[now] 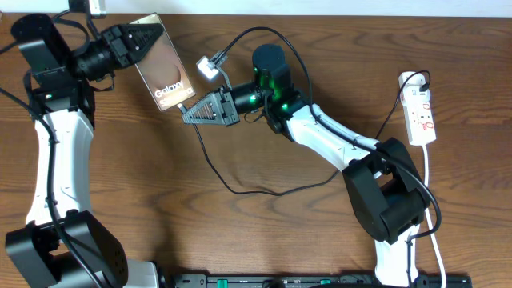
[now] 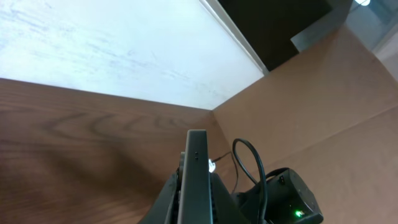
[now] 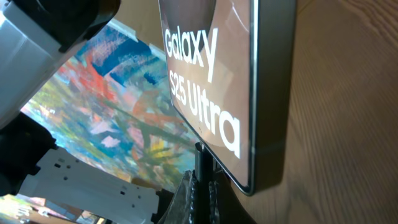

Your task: Plug charger to phone and switch on socket

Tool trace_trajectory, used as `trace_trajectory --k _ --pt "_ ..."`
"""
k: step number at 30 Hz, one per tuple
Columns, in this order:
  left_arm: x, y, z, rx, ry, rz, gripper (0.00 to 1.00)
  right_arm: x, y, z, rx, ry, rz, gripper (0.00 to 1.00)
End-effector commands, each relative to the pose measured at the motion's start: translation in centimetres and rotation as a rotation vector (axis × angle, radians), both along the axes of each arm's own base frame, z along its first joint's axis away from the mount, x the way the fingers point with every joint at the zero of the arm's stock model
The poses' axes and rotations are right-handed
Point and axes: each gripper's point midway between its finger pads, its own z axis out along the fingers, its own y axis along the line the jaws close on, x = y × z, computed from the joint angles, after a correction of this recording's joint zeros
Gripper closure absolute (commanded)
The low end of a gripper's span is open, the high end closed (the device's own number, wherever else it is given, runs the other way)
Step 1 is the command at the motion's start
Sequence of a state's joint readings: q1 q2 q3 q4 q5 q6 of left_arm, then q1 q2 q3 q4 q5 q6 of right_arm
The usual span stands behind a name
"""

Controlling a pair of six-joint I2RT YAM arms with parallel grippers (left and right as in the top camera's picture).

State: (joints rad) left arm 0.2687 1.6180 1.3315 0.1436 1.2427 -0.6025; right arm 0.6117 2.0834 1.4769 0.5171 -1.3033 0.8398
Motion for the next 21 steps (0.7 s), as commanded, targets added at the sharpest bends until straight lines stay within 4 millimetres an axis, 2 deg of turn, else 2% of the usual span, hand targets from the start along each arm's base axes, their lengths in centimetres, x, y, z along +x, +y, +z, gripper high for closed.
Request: trace_trajectory --k 1,6,21 --pt "-0.07 -1.92 0.16 0.005 -0.005 -0.029 0.93 1.38 0.37 0.68 0.012 -0.024 -0.074 0.99" --pt "0.0 -2.65 0.44 0.012 -0.026 -0.038 0.93 1.54 0.41 0.68 0.01 -0.018 -0.084 0.99" --pt "-0.02 -2.55 0.45 0.011 -0.025 -0.038 0.93 2.08 0.03 0.68 0.01 -0.018 -0.098 0.99"
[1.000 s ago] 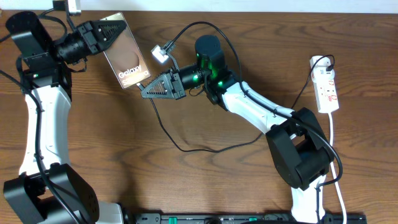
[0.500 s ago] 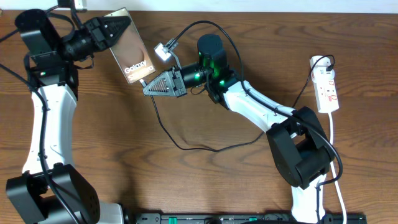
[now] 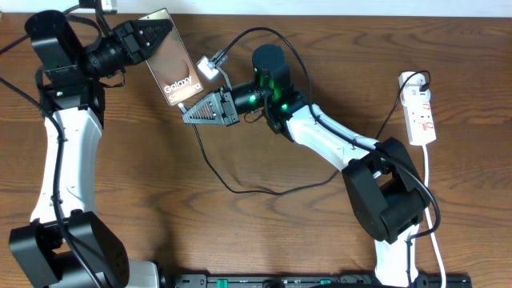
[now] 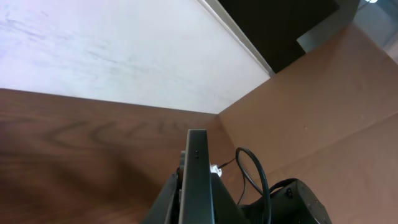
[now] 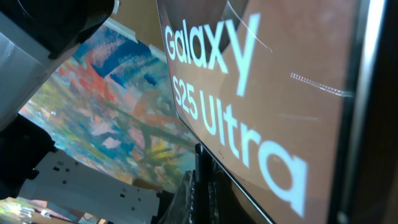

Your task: Plug charger to phone and switch on socket

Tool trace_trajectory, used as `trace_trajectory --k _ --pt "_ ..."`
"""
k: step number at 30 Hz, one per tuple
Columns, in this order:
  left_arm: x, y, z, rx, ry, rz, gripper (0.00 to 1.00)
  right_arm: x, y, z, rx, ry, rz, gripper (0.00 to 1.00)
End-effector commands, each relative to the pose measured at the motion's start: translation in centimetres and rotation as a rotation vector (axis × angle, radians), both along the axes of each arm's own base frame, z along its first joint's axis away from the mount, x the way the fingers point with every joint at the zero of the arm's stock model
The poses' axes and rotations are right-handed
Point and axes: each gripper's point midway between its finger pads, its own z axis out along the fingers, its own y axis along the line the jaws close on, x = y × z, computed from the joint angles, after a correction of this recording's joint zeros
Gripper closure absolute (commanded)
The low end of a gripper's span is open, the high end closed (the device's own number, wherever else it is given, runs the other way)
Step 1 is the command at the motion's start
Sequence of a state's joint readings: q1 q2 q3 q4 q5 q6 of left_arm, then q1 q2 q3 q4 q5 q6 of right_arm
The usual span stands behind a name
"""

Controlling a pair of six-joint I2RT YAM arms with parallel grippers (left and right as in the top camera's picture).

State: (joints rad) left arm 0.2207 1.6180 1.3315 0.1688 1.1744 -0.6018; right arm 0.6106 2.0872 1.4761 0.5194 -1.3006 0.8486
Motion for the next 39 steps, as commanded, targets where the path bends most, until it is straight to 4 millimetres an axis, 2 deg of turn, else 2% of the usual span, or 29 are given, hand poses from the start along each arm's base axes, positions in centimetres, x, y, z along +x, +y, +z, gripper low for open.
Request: trace_trajectory --k 1,15,22,34,39 --pt "-0.8 -1.1 0.3 -0.011 -0.001 -0.056 0.93 2.0 0.0 0.9 0.014 -0.028 -0.097 0.99" --pt "-0.5 -0.9 0.3 -0.007 0.0 -0.038 0.93 2.0 0.1 0.9 0.013 -0.028 -0.099 0.99" --pt "-0.2 -0.1 0.2 -0.009 0.006 -0.009 0.93 2.0 0.1 0.8 0.013 -0.028 -0.098 0.99" --pt "0.0 5.2 2.0 -0.096 0.027 0.096 0.93 2.4 -0.4 0.5 -0.002 -0.008 -0.105 0.99" --pt "-0.2 6.7 2.1 -0.13 0.059 0.117 0.93 3.0 -1.1 -1.3 -0.063 0.033 -0.126 0.99"
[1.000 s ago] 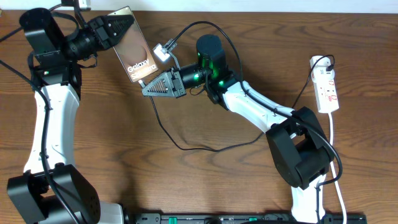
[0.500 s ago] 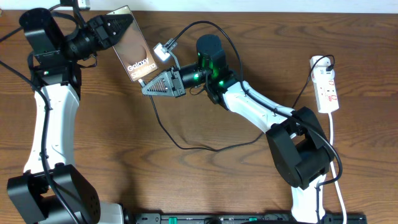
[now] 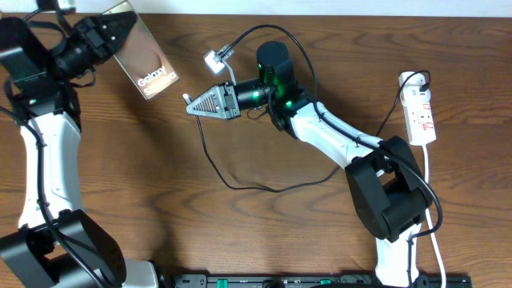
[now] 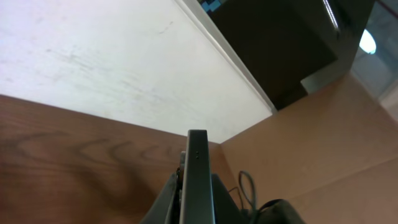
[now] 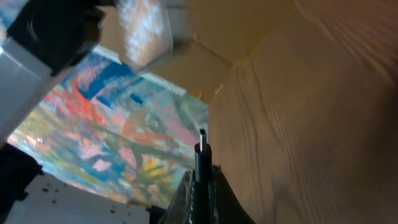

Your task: Plug charger to phone and switch on socket

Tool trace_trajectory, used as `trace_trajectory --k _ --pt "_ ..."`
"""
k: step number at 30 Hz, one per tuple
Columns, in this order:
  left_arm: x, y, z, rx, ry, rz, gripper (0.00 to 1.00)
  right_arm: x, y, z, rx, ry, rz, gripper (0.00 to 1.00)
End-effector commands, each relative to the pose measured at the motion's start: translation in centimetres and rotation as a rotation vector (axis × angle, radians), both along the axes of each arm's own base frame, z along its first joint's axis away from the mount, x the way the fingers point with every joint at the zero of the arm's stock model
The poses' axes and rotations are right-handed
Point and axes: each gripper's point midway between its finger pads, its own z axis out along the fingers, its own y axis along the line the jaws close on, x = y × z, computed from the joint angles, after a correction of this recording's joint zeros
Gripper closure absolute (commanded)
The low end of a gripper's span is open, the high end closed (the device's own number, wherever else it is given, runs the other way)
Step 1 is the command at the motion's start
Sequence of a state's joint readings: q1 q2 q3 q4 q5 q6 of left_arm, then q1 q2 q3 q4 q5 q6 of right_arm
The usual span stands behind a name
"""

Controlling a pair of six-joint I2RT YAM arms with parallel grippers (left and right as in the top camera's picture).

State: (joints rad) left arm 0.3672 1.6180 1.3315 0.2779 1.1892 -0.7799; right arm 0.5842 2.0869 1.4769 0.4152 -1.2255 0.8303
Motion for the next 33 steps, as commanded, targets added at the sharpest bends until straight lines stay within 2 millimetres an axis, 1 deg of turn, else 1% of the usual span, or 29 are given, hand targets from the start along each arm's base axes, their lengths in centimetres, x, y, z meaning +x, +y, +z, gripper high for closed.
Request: trace_trajectory --k 1,4,6,8,11,14,16,17,18,20,23,26,29,33 --pt "-0.8 0.1 0.5 -0.046 0.027 -0.038 0.93 1.2 -0.8 -0.6 -0.03 -0.008 -0.042 0.99" --pt "-1.2 -0.2 0.6 -0.047 0.026 -0.067 0.93 2.3 -1.7 -2.4 -0.102 0.053 -0.102 0.99" --pt "-1.4 -0.4 0.6 -0.048 0.025 -0.085 0.93 3.5 -2.7 -4.2 -0.175 0.11 -0.168 0.99" --pt "-1.6 -0.5 0.6 -0.049 0.025 -0.098 0.93 4.5 -4.2 -6.3 -0.261 0.168 -0.241 0.99" --pt "-1.8 -0.7 0.7 -0.05 0.025 -0.116 0.93 5.8 -6.8 -9.4 -0.397 0.247 -0.349 0.99" --pt "-2.0 -0.9 0.7 -0.05 0.025 -0.131 0.93 6.7 -10.2 -12.9 -0.571 0.327 -0.478 0.99" --pt "-2.1 -0.9 0.7 -0.05 0.025 -0.134 0.92 6.9 -12.9 -15.2 -0.704 0.381 -0.569 0.99" --pt "-2.1 -0.9 0.7 -0.05 0.025 -0.135 0.93 6.8 -14.5 -16.3 -0.78 0.405 -0.614 0.99" --pt "-2.1 -0.9 0.7 -0.05 0.025 -0.136 0.93 6.7 -15.6 -17.1 -0.836 0.421 -0.644 0.99" --pt "-2.1 -1.0 0.7 -0.05 0.024 -0.138 0.93 5.8 -18.3 -18.8 -0.975 0.458 -0.701 0.99" --pt "-2.1 -1.0 0.7 -0.048 0.022 -0.138 0.93 4.2 -21.2 -20.2 -1.135 0.499 -0.739 0.99" --pt "-2.1 -1.0 0.7 -0.045 0.019 -0.138 0.93 2.6 -23.1 -20.9 -1.254 0.53 -0.748 0.99" --pt "-2.1 -1.0 0.7 -0.045 0.019 -0.138 0.93 1.1 -24.4 -21.1 -1.337 0.571 -0.747 0.99" --pt "-2.1 -1.0 0.7 -0.045 0.019 -0.138 0.93 -0.2 -25.3 -21.2 -1.4 0.602 -0.736 0.99"
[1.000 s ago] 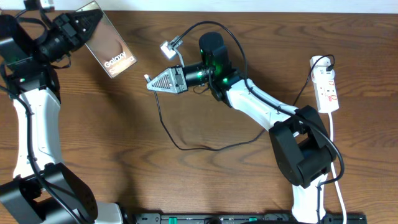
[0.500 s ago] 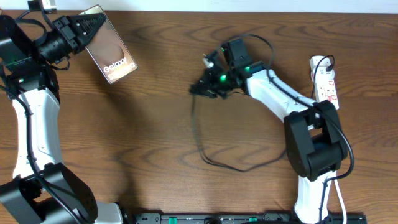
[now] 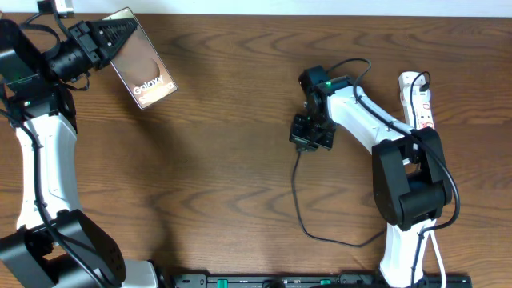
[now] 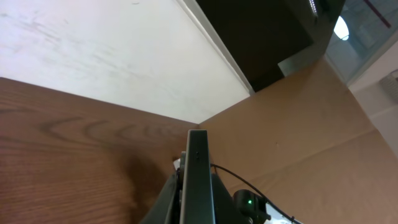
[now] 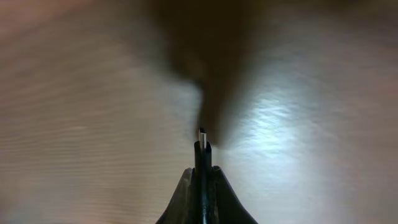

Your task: Plug charger to phone and switch on socket

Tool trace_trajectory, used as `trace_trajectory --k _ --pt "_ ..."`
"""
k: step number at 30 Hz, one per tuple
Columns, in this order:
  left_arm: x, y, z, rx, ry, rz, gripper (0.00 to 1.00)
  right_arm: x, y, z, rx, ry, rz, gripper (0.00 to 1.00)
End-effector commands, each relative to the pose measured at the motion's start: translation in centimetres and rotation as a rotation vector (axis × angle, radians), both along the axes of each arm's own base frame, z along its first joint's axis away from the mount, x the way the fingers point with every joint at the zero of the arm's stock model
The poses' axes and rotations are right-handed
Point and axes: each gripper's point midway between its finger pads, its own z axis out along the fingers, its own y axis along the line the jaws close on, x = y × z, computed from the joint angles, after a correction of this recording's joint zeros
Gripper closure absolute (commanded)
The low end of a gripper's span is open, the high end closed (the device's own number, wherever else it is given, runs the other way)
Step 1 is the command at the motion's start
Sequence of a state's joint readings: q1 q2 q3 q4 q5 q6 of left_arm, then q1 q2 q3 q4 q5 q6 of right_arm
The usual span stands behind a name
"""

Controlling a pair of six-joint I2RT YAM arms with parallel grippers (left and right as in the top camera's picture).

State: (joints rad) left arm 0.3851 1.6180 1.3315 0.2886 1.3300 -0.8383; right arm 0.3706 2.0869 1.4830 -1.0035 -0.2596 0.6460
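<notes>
The phone (image 3: 142, 58), its bronze screen reading Galaxy, is held off the table at the far left by my left gripper (image 3: 112, 36), which is shut on it. In the left wrist view only the phone's dark edge (image 4: 198, 168) shows, clamped between the fingers (image 4: 171, 193). My right gripper (image 3: 310, 138) points down at the table right of centre, shut on the charger plug (image 5: 201, 140), whose metal tip hangs just above the wood. The black cable (image 3: 294, 192) trails from it toward the front edge. The plug and the phone are far apart.
A white power strip (image 3: 421, 104) lies along the right edge, beside the right arm's elbow. The table's back edge meets a white wall (image 4: 93, 56). A black rail (image 3: 320, 282) runs along the front edge.
My right gripper was mid-table pointing left toward the phone; now it is far to the right, pointing down at the wood, still holding the plug. The phone stayed at the far left.
At first the plug tip was at the phone's lower edge, and it stayed there at the second moment. By the third the left gripper held the phone further left, clear of the plug. Now the right gripper holds the plug near the power strip side.
</notes>
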Motion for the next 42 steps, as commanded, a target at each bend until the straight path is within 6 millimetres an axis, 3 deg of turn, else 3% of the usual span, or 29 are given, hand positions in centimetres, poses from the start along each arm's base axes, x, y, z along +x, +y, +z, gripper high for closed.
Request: trace_trajectory --k 1,12,21,32,35,39,42 --pt "-0.4 -0.1 0.3 0.001 -0.01 -0.018 0.92 0.0 -1.3 0.1 -0.075 -0.007 -0.008 0.99" --pt "-0.4 -0.1 0.3 0.001 -0.01 -0.018 0.93 -2.6 -0.9 -0.8 -0.105 0.059 0.023 0.99" --pt "-0.4 -0.1 0.3 0.001 -0.01 -0.019 0.92 -3.4 -0.2 -1.1 -0.112 0.068 0.039 0.99" --pt "-0.4 -0.1 0.3 0.001 -0.01 -0.019 0.93 -5.5 -0.5 -3.3 -0.107 0.115 0.018 0.99" --pt "-0.4 -0.1 0.3 0.001 -0.01 -0.019 0.93 -5.1 -0.3 -3.4 -0.099 0.096 0.018 0.99" --pt "-0.4 -0.1 0.3 0.001 -0.01 -0.019 0.93 -4.0 1.1 -3.3 -0.025 0.059 0.027 0.99" --pt "-0.4 -0.1 0.3 0.001 -0.01 -0.019 0.93 -3.0 4.1 -2.4 0.148 0.013 0.102 0.99"
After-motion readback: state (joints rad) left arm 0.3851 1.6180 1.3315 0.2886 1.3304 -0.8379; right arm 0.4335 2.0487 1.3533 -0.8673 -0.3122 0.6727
